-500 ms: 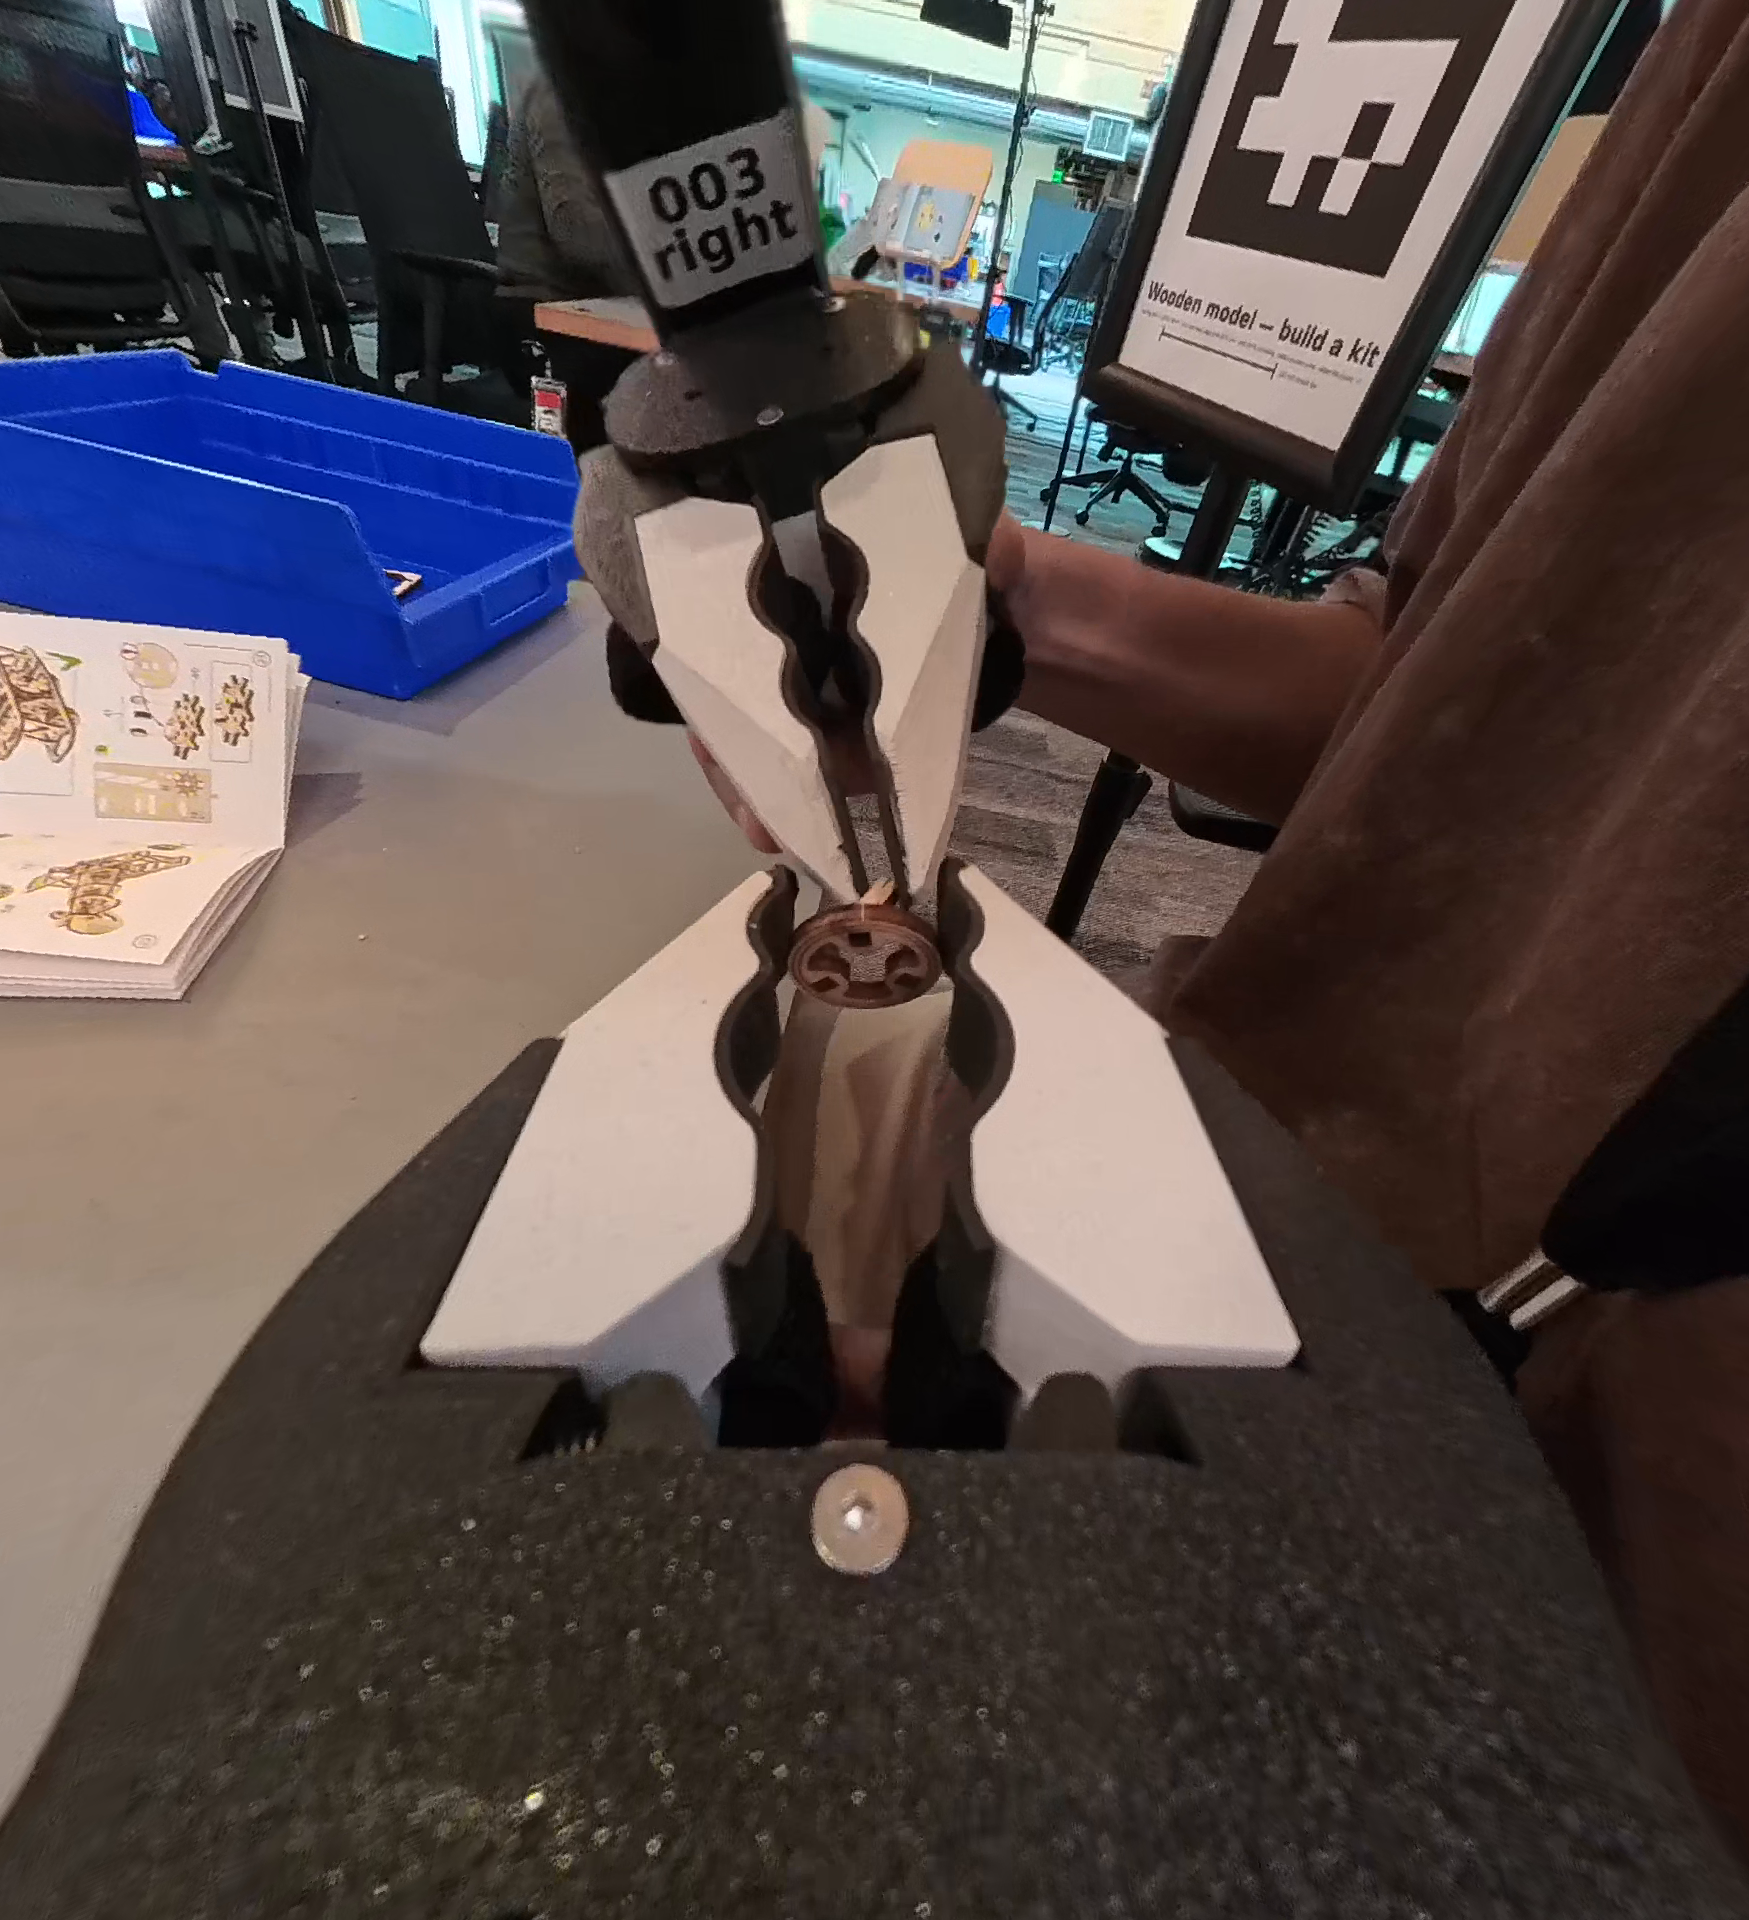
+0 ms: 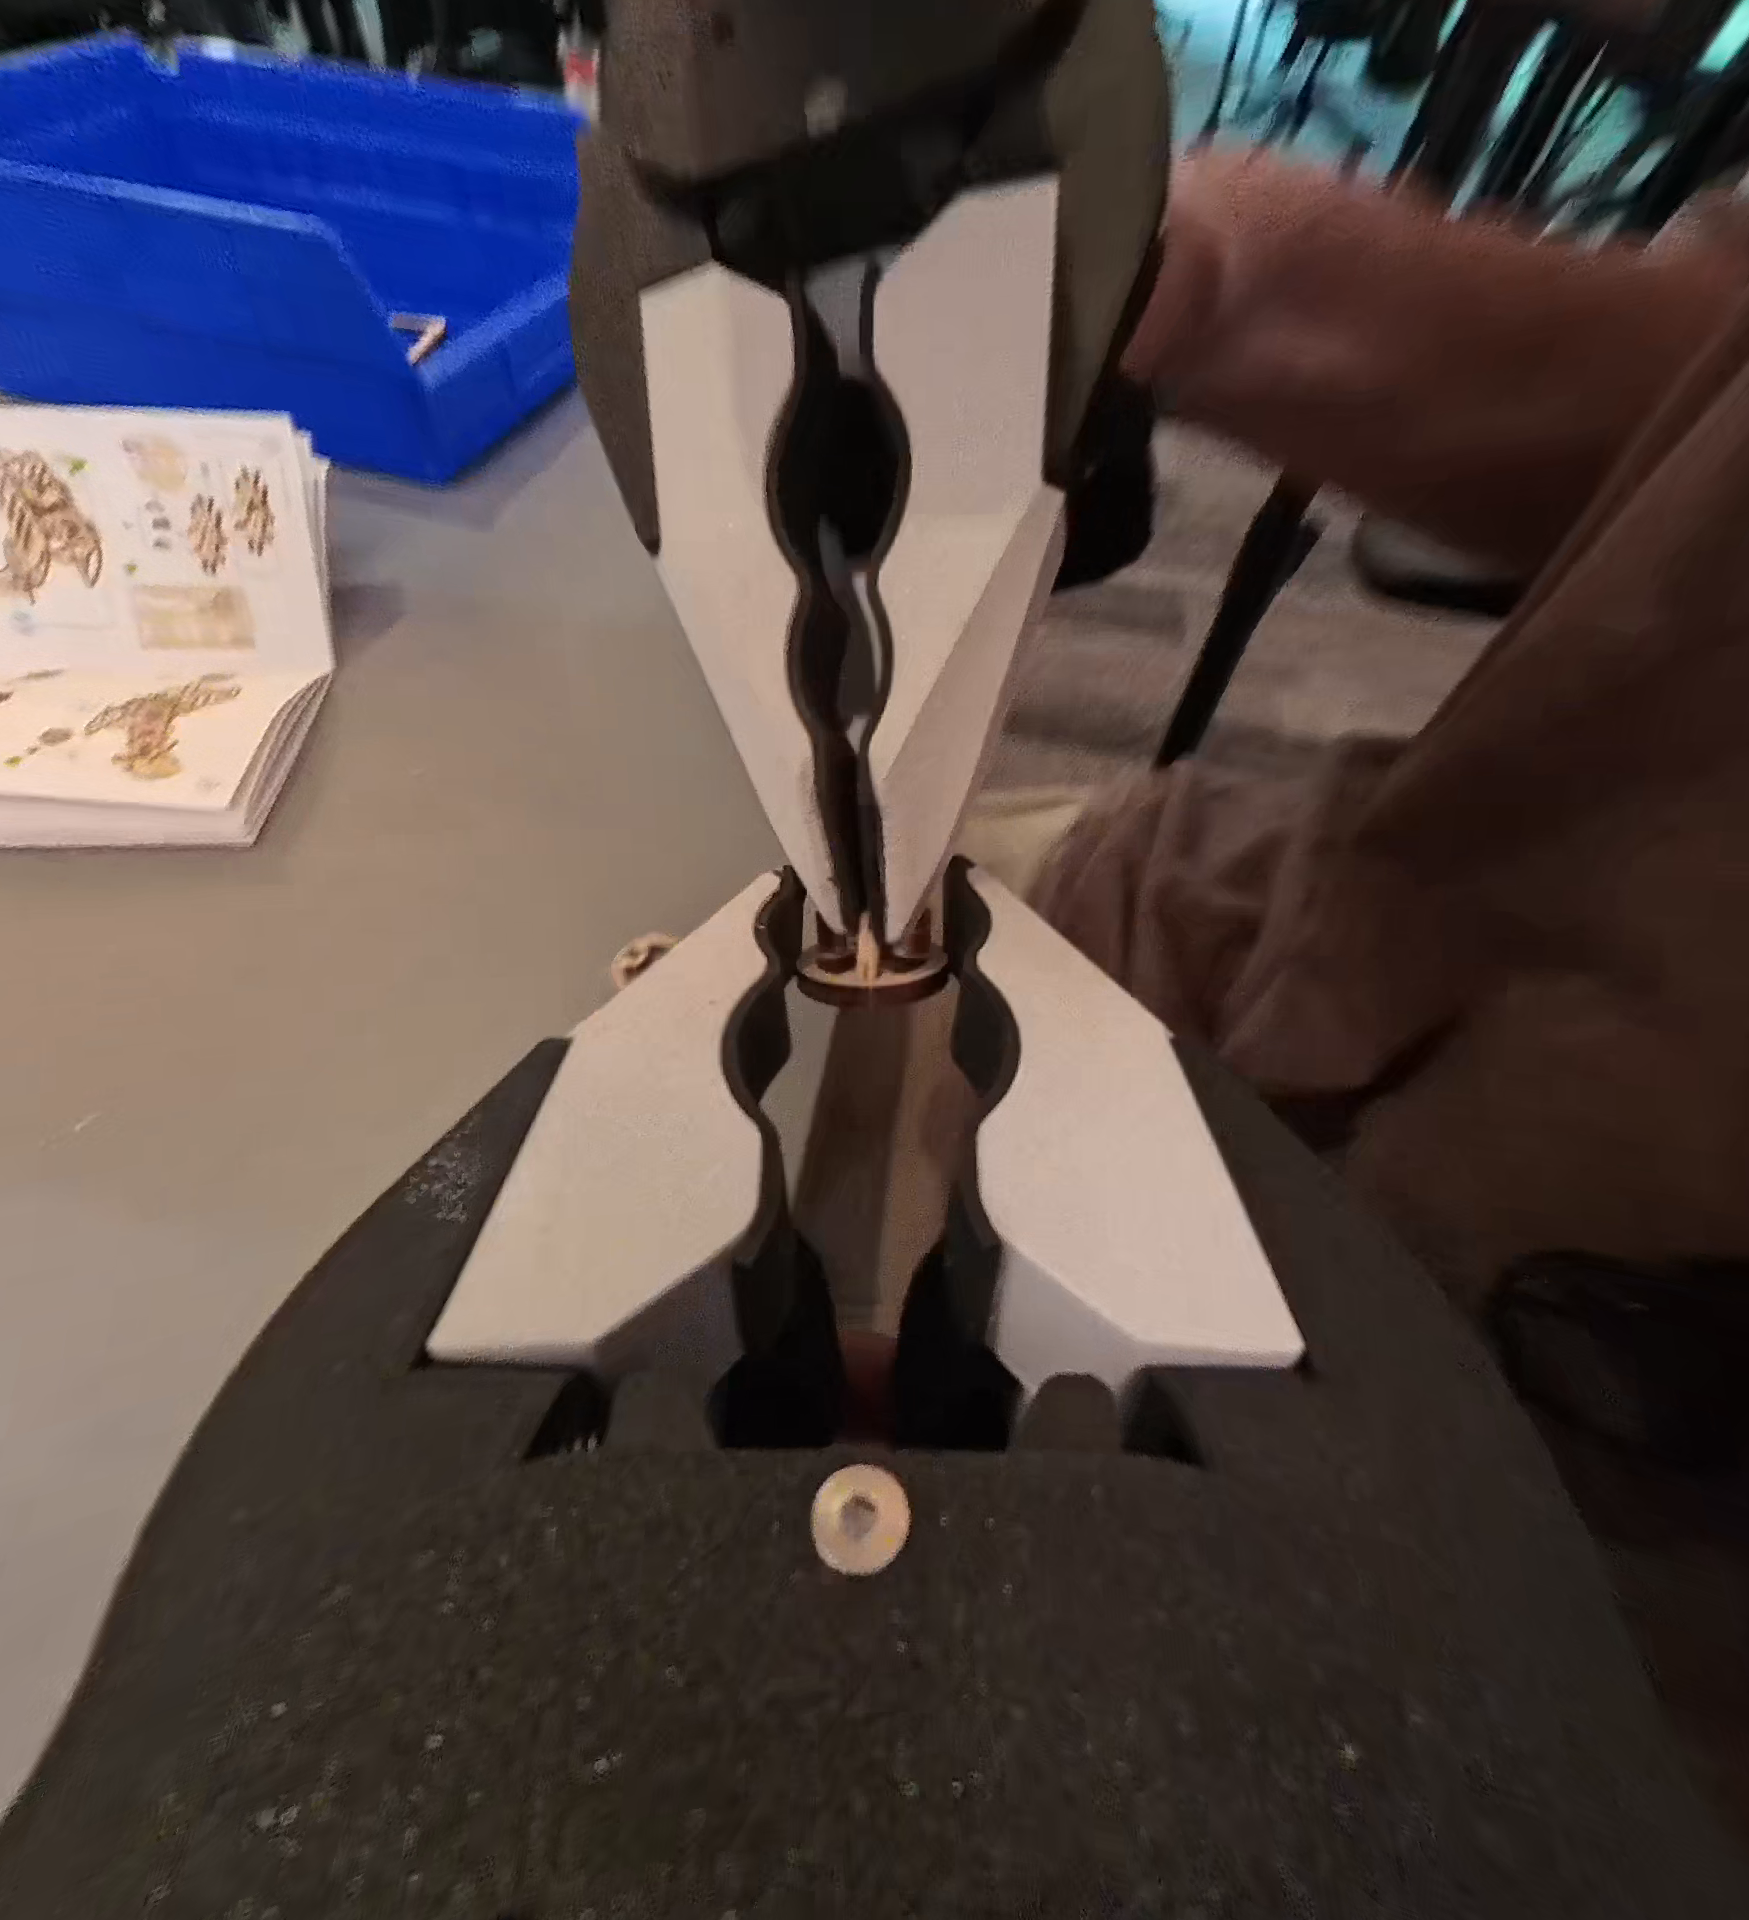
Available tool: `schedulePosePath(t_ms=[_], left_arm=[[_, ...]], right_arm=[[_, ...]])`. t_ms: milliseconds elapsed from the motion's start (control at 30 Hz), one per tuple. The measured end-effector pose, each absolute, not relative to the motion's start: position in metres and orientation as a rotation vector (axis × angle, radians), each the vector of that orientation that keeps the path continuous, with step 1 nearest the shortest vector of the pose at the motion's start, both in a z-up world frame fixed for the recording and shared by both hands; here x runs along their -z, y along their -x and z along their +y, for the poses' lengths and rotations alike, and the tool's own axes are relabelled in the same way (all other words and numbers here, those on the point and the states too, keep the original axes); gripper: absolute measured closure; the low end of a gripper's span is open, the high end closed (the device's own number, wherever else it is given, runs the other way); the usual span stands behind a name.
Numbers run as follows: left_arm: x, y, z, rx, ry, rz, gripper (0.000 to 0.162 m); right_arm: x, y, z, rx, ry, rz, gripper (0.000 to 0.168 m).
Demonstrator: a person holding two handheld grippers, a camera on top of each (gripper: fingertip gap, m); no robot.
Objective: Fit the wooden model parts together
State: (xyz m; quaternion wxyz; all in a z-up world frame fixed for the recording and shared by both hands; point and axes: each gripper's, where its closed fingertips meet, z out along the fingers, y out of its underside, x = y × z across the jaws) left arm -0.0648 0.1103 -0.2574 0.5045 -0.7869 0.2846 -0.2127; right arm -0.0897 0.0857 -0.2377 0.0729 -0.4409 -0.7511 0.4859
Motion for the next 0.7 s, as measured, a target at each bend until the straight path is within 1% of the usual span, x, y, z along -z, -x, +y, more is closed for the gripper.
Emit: schedulePosePath(t_ms=[133,267,500,600,633,700], left_arm=[[0.298,0.085,0.131,0.265,2.012,0.777,0.138],[0.328,0.107,0.150,0.201,2.073,0.758,0.137],[0.349,0.122,0.154,0.187,2.202,0.682,0.137],[0.347,0.127,0.154,0.197,2.212,0.621,0.136],[0.346,0.129,0.151,0.212,2.215,0.591,0.135],[0.338,0.138,0.142,0.214,2.202,0.511,0.126]], right_arm=[[0.275,0.103,0.104,-1.171,1.458,-2.343,0.167],[0.303,0.121,0.123,-0.958,1.503,-2.426,0.167],[0.323,0.139,0.128,-0.854,1.481,-2.573,0.167],[0.330,0.142,0.127,-0.821,1.486,-2.626,0.166],[0.331,0.142,0.127,-0.805,1.483,-2.644,0.166],[0.328,0.144,0.126,-0.828,1.481,-2.643,0.166]])
